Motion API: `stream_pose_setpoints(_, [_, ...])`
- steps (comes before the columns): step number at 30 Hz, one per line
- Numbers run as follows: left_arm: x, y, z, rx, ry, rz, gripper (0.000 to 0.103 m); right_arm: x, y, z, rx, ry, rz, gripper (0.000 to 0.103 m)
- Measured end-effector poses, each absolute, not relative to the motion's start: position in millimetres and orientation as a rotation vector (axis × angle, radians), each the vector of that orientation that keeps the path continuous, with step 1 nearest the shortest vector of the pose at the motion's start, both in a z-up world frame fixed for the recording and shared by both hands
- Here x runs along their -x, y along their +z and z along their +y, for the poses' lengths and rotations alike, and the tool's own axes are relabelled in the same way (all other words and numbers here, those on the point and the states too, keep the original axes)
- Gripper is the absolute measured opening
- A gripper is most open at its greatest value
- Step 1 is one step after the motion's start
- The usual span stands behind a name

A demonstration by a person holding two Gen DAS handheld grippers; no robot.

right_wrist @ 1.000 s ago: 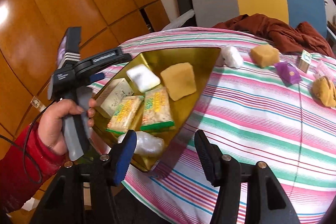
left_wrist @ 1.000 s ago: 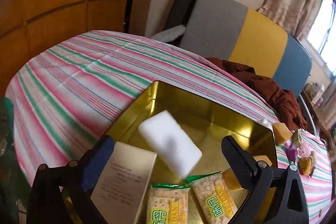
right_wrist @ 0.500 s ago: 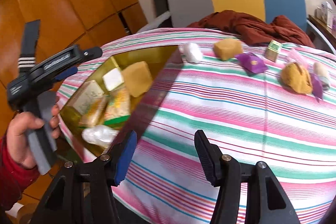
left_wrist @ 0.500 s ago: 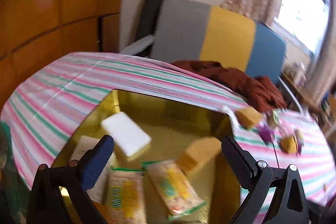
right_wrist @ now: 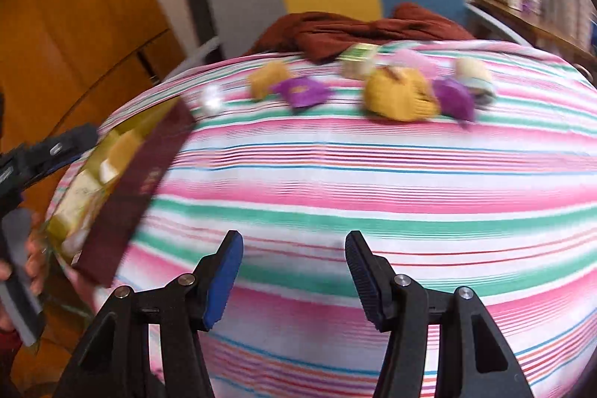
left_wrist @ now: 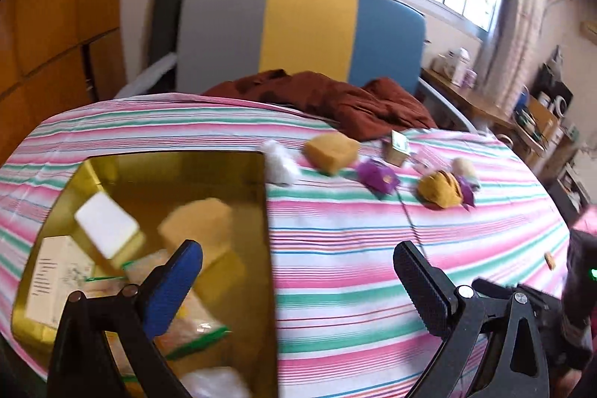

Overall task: Organize objects
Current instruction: 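Move both tools back toward the remaining items, then grasp the purple fabric pouch with the right tool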

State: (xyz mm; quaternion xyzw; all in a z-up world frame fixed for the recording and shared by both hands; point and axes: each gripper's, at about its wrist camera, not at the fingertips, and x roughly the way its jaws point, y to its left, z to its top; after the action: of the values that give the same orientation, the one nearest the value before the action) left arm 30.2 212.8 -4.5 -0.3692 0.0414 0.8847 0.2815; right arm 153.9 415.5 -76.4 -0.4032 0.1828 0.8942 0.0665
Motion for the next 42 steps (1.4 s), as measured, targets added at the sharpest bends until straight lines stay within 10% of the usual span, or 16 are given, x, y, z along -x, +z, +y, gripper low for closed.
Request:
stream_pose_setpoints(25, [-52, -41, 285, 1.103, 2.268, 0.241, 0.103, -56, -95, 593, 1.043, 2.394, 0.695, 0.053])
stream_pose_setpoints(42, [-18, -44, 397, 1.043, 2.186, 0.256, 0.103, -136, -88, 594, 1.001, 2.404, 0.545, 0.046])
